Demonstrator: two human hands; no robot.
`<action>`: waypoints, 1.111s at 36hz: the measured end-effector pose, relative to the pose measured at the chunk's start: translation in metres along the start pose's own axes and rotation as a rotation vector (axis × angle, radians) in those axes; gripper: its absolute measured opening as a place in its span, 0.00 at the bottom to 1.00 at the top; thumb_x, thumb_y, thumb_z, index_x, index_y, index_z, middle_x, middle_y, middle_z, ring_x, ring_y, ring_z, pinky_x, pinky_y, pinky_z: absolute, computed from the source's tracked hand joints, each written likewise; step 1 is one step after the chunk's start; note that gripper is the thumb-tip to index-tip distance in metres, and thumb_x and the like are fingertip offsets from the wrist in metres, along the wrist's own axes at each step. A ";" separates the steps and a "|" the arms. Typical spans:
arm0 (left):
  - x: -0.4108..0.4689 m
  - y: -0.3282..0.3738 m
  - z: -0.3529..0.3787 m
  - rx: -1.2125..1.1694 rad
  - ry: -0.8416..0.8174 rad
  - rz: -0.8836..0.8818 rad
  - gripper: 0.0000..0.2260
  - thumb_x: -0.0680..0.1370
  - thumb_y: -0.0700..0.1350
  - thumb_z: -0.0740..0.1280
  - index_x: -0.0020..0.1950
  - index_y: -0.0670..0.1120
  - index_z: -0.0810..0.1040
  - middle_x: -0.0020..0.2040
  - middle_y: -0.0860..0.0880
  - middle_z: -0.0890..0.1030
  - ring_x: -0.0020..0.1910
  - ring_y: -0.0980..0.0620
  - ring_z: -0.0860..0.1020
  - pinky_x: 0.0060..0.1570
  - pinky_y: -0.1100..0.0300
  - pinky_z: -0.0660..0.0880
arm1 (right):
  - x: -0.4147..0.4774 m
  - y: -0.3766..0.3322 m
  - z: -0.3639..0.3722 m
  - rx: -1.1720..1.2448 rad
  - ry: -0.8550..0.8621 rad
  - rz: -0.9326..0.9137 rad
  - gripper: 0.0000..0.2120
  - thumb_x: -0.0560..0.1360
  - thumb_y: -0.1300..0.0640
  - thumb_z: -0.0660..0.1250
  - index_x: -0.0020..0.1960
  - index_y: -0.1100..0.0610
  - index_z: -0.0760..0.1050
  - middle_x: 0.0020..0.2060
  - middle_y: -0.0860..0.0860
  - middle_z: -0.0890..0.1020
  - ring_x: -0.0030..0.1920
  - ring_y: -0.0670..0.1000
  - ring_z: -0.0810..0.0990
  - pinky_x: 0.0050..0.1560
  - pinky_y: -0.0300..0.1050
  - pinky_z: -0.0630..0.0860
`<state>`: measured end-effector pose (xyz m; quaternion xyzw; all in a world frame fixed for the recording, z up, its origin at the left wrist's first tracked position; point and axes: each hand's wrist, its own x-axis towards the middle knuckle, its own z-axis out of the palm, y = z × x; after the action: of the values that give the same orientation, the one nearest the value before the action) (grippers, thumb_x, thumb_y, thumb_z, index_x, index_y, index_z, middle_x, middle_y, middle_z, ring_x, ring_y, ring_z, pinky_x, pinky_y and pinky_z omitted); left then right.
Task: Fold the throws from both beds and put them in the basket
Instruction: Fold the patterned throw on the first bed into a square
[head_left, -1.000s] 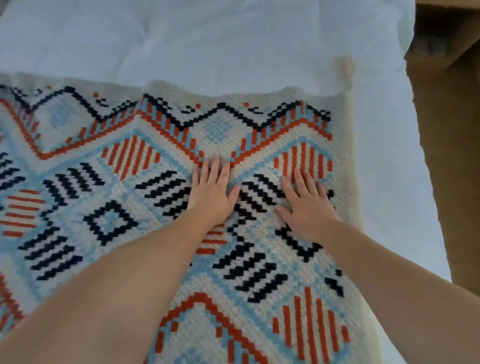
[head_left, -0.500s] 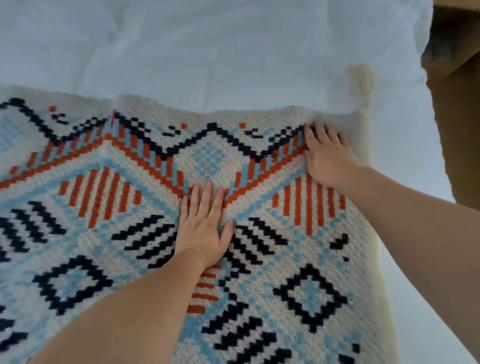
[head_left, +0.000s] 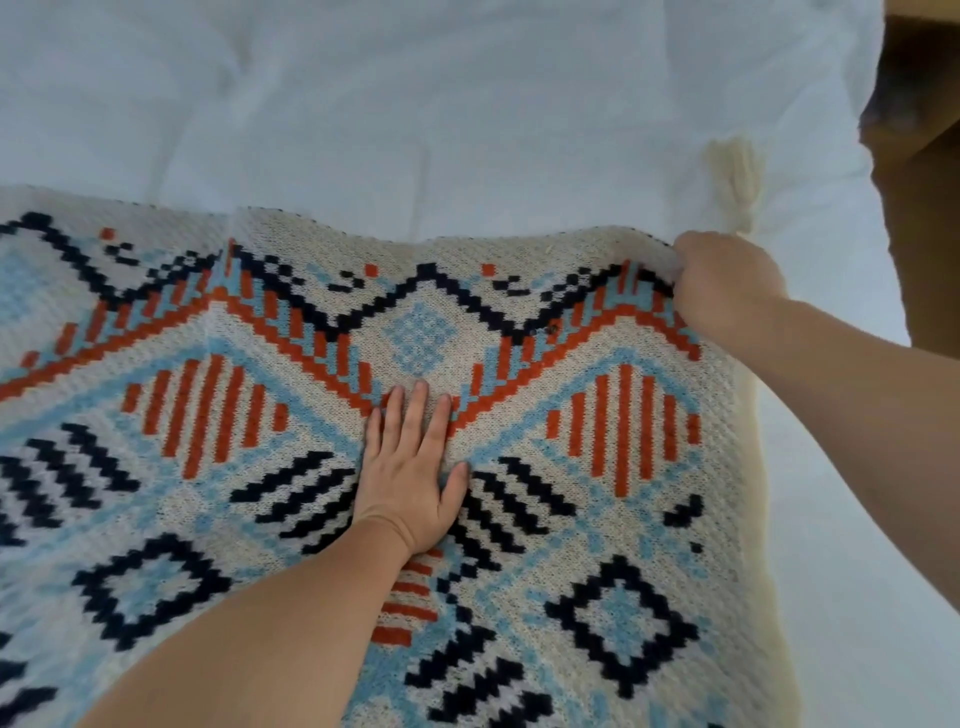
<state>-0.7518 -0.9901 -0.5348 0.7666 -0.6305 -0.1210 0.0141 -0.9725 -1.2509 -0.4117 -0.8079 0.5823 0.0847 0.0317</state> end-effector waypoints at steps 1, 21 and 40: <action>0.000 0.000 -0.001 -0.001 -0.004 -0.002 0.31 0.78 0.61 0.43 0.77 0.49 0.39 0.78 0.45 0.40 0.76 0.46 0.37 0.73 0.47 0.38 | -0.006 0.004 -0.003 0.029 -0.010 0.002 0.06 0.73 0.70 0.58 0.45 0.60 0.68 0.36 0.57 0.73 0.36 0.57 0.71 0.32 0.46 0.66; 0.044 0.043 -0.183 0.095 0.068 0.041 0.39 0.76 0.35 0.58 0.76 0.46 0.33 0.78 0.47 0.38 0.76 0.48 0.38 0.73 0.52 0.34 | -0.188 0.020 -0.073 0.069 -0.058 -0.007 0.14 0.72 0.70 0.55 0.52 0.57 0.71 0.46 0.53 0.75 0.40 0.54 0.75 0.36 0.47 0.71; -0.058 -0.033 -0.234 0.119 -0.170 0.089 0.11 0.81 0.45 0.57 0.50 0.46 0.79 0.44 0.49 0.78 0.42 0.49 0.76 0.39 0.55 0.73 | -0.288 0.000 -0.126 0.161 -0.151 0.177 0.08 0.75 0.70 0.51 0.51 0.60 0.64 0.34 0.50 0.68 0.32 0.51 0.67 0.29 0.44 0.62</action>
<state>-0.6823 -0.9578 -0.3039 0.7243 -0.6688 -0.1473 -0.0799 -1.0483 -1.0007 -0.2375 -0.7396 0.6522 0.1008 0.1323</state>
